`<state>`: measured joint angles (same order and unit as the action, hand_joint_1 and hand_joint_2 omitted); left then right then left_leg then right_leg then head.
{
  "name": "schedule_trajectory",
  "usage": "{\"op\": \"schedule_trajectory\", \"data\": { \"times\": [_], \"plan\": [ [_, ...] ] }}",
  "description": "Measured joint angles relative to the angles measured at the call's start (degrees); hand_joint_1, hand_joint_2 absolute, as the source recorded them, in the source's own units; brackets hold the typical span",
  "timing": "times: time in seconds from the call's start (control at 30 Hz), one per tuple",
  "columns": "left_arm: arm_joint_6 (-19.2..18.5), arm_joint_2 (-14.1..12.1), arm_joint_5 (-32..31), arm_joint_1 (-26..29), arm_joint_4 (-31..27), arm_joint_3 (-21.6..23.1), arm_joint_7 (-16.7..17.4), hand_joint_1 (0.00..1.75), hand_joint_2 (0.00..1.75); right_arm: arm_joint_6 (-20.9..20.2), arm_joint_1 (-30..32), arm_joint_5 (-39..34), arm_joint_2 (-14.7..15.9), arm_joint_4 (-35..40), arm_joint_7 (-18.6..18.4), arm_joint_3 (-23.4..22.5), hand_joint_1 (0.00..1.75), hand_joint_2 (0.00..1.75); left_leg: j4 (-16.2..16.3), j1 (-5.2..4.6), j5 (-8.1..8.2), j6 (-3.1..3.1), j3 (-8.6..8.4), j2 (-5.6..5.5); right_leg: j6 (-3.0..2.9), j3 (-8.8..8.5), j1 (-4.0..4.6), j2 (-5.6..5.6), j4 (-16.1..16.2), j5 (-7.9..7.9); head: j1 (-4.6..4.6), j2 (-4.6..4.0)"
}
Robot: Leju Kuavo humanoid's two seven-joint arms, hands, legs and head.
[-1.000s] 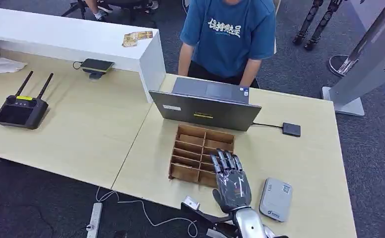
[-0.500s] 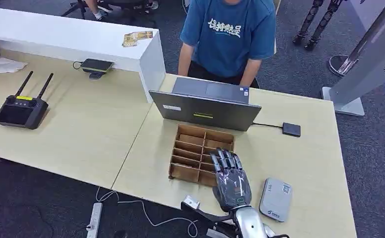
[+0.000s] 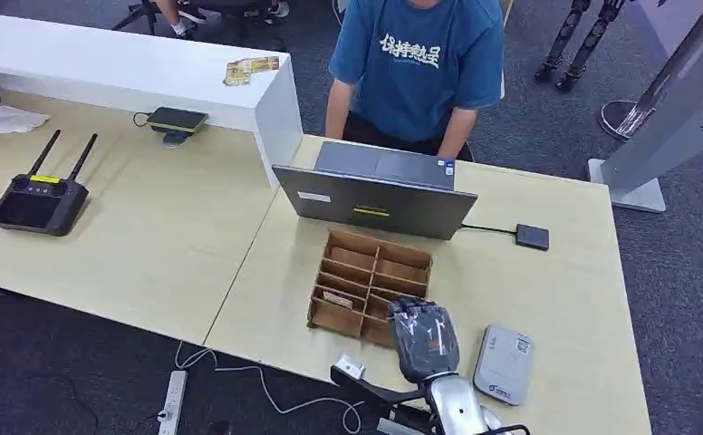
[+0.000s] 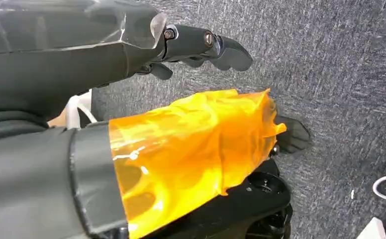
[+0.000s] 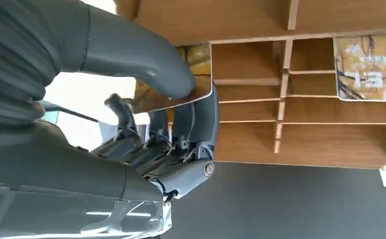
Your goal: Pass the card to the sensor for recognition and then transmit it.
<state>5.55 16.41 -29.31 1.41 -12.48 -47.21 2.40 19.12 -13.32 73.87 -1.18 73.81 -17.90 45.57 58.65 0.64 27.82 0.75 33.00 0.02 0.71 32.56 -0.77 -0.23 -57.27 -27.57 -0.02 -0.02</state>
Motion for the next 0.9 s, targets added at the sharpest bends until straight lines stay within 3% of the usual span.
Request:
{"op": "schedule_trajectory", "data": {
  "times": [0.6, 0.77, 0.9],
  "plan": [
    [-0.24, 0.04, 1.57, 0.14, 0.00, -0.87, -0.85, 0.00, 0.00, 0.57, 0.02, -1.07, 0.00, 0.00, 0.68, 0.11, 1.75, 1.75, 0.00, 0.00, 0.00, 0.00, -0.01, 0.01, 0.00, 0.00, 0.00, 0.01, 0.00, 0.00, 0.00, 0.00],
    [-0.22, 0.04, 2.03, 0.14, 0.00, -0.87, -1.25, 0.00, 0.00, 6.32, 0.53, 0.09, 0.00, 0.99, 1.79, 0.07, 1.75, 1.75, 0.00, 0.00, 0.00, 0.00, -0.01, 0.01, 0.00, 0.01, 0.00, 0.01, 0.00, 0.00, 0.02, 0.00],
    [-0.22, 0.04, 2.23, 0.14, 0.00, -0.87, -1.40, 0.00, 0.00, 7.15, 0.98, 0.07, -0.02, 2.58, 1.90, -0.09, 1.75, 1.75, 0.00, 0.00, 0.00, 0.00, -0.01, 0.01, 0.00, 0.01, 0.00, 0.02, 0.00, 0.00, 0.02, 0.00]
  ]
}}
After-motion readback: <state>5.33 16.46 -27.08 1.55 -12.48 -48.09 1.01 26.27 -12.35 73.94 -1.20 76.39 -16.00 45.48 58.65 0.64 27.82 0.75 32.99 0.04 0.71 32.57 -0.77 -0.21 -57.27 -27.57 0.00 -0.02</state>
